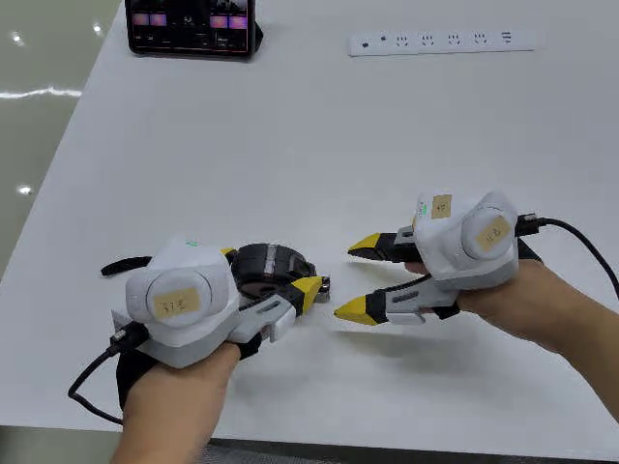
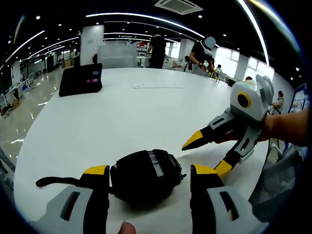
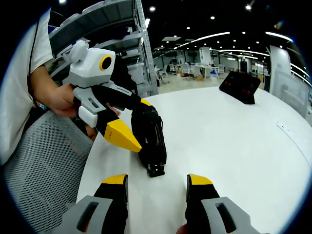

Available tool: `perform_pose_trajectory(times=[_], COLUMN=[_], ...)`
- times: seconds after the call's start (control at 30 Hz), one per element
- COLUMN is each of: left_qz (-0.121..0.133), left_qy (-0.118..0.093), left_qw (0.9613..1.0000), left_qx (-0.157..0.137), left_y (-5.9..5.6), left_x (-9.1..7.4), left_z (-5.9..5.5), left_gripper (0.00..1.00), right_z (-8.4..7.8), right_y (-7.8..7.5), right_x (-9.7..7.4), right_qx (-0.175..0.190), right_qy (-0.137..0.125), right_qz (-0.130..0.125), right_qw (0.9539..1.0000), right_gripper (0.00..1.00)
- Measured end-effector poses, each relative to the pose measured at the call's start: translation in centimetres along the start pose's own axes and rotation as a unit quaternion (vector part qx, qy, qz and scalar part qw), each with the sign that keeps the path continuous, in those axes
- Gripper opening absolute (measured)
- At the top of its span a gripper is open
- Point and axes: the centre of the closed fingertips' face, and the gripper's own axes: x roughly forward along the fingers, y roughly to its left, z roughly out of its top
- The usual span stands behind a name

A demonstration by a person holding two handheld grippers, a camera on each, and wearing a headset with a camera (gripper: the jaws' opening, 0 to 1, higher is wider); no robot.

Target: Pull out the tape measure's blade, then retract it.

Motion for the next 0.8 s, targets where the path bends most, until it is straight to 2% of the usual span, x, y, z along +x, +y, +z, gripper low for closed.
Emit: perform_pose_trajectory(times=[0.13,0.37,0.43,0.53,0.67,0.73,0.8], left_qz=[-0.005,-0.02,-0.028,-0.034,-0.04,-0.041,-0.044], left_qy=[0.0,0.006,0.004,0.012,0.017,0.023,0.024], left_qw=[0.9995,0.9986,0.9977,0.9965,0.9943,0.9918,0.9914], left_qx=[0.031,0.049,0.062,0.075,0.098,0.119,0.121], left_y=[0.1,0.3,0.1,0.2,0.5,0.6,0.7], left_x=[-0.2,-0.8,-1.1,-1.4,-1.9,-2.1,-2.4], left_z=[0.1,0.2,0.3,0.0,-0.2,-0.4,-0.5], left_gripper=[0.67,0.67,0.67,0.69,0.7,0.71,0.71], right_z=[-0.2,-0.4,-0.4,-0.5,-1.0,-1.1,-1.4], right_y=[0.0,0.0,0.1,0.2,0.3,0.6,0.6], right_x=[-0.6,-1.6,-2.1,-2.9,-4.3,-5.1,-5.7], right_qx=[0.002,0.003,0.0,0.011,0.012,0.012,0.014], right_qy=[0.003,0.002,0.002,0.0,0.008,0.013,0.016], right_qz=[-0.007,-0.019,-0.023,-0.028,-0.038,-0.045,-0.049], right_qw=[1.0,0.9998,0.9997,0.9996,0.9992,0.9988,0.9986], right_gripper=[0.47,0.49,0.49,0.53,0.59,0.62,0.64])
